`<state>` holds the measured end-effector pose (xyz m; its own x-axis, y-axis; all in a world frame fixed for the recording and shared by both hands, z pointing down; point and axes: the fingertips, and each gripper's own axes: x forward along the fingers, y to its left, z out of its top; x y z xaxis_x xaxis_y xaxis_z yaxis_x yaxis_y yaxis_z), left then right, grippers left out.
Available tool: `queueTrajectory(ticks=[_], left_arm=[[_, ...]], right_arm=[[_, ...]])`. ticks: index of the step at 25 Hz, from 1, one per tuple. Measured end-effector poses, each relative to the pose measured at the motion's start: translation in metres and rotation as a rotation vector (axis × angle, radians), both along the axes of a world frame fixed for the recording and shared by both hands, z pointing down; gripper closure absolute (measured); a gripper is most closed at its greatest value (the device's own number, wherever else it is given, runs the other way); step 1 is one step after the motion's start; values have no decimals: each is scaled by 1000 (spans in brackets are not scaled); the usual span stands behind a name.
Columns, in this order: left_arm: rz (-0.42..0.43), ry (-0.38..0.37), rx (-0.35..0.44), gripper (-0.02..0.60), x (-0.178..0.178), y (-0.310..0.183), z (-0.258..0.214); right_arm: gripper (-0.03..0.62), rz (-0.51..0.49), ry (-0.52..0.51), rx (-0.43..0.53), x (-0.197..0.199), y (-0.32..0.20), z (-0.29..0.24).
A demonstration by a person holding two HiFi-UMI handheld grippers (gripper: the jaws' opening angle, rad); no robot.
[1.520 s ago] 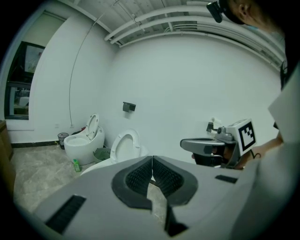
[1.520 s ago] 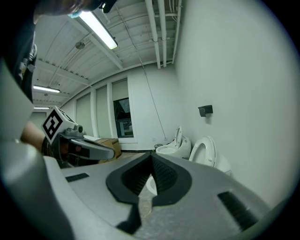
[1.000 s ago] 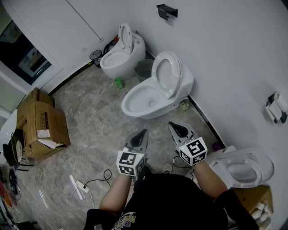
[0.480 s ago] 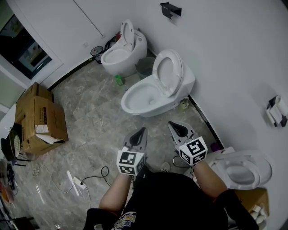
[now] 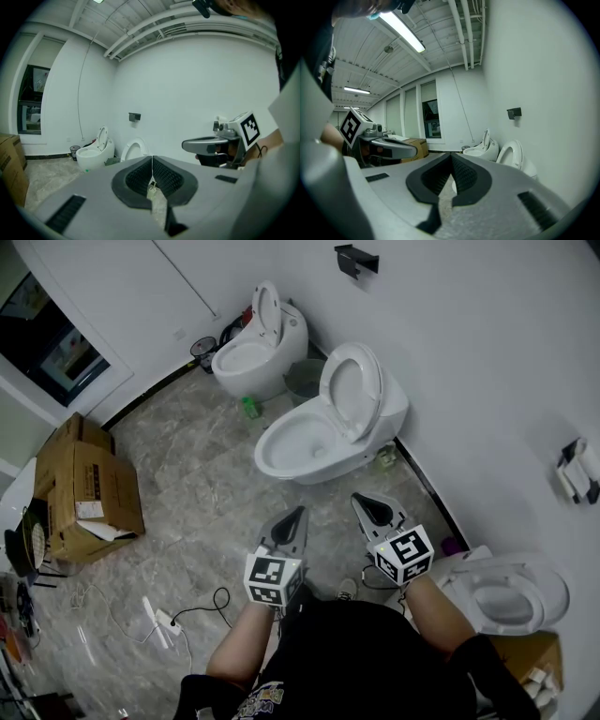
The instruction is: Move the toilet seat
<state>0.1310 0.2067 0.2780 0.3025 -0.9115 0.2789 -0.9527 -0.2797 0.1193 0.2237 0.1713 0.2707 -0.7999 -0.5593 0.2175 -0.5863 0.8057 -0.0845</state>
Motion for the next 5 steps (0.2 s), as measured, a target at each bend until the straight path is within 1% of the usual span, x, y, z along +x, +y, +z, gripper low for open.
queueTrajectory(ticks=[5], left_arm=[[7,0,-3,575,0,-1,4]], right_arm=[[589,-1,0,1,-1,-1,1]])
